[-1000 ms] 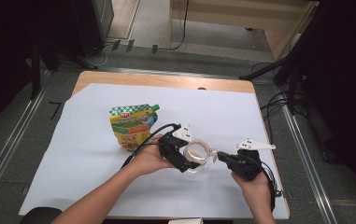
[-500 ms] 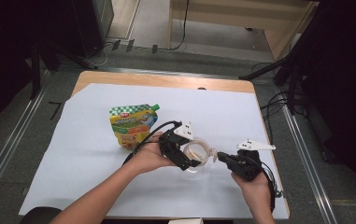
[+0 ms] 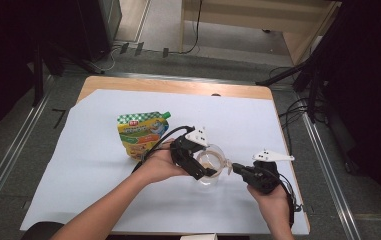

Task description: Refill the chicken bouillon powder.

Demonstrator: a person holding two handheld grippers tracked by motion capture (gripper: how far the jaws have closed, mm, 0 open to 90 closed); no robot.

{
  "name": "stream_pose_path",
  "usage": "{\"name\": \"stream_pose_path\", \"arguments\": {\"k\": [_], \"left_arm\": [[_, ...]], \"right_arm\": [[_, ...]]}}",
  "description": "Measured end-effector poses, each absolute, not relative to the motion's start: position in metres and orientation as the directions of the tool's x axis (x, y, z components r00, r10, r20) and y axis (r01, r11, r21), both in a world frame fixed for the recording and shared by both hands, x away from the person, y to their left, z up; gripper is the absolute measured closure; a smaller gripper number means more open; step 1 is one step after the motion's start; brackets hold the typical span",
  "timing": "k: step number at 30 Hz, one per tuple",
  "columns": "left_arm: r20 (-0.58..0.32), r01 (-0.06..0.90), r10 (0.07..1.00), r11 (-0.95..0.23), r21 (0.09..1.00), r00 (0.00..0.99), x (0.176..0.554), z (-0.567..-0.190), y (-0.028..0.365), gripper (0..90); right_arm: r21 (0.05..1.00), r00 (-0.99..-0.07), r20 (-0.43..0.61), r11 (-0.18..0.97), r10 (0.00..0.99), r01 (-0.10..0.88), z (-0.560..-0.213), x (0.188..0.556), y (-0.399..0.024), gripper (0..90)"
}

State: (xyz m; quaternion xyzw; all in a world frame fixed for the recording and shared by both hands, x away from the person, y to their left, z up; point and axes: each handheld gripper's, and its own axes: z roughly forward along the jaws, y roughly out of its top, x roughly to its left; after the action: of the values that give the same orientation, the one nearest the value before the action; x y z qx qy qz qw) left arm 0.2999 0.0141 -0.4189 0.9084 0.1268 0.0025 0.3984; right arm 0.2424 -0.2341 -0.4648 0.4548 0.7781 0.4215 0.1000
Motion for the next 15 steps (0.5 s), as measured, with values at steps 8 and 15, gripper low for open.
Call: {"name": "stream_pose_path", "arguments": {"k": [8, 15], "left_arm": [[-0.109, 0.223, 0.213, -0.640, 0.735, 0.971, 0.296, -0.412, 0.013, 22.5], [-0.128, 0.224, 0.193, -0.646, 0.729, 0.973, 0.295, -0.405, 0.011, 32.4]], "right_arm": [[0.745, -0.566, 0.228, 0.232, 0.792, 0.625, -0.465, 0.243, -0.234, 90.0], [0.746, -0.566, 0.232, 0.228, 0.791, 0.625, -0.465, 0.243, -0.234, 90.0]]}}
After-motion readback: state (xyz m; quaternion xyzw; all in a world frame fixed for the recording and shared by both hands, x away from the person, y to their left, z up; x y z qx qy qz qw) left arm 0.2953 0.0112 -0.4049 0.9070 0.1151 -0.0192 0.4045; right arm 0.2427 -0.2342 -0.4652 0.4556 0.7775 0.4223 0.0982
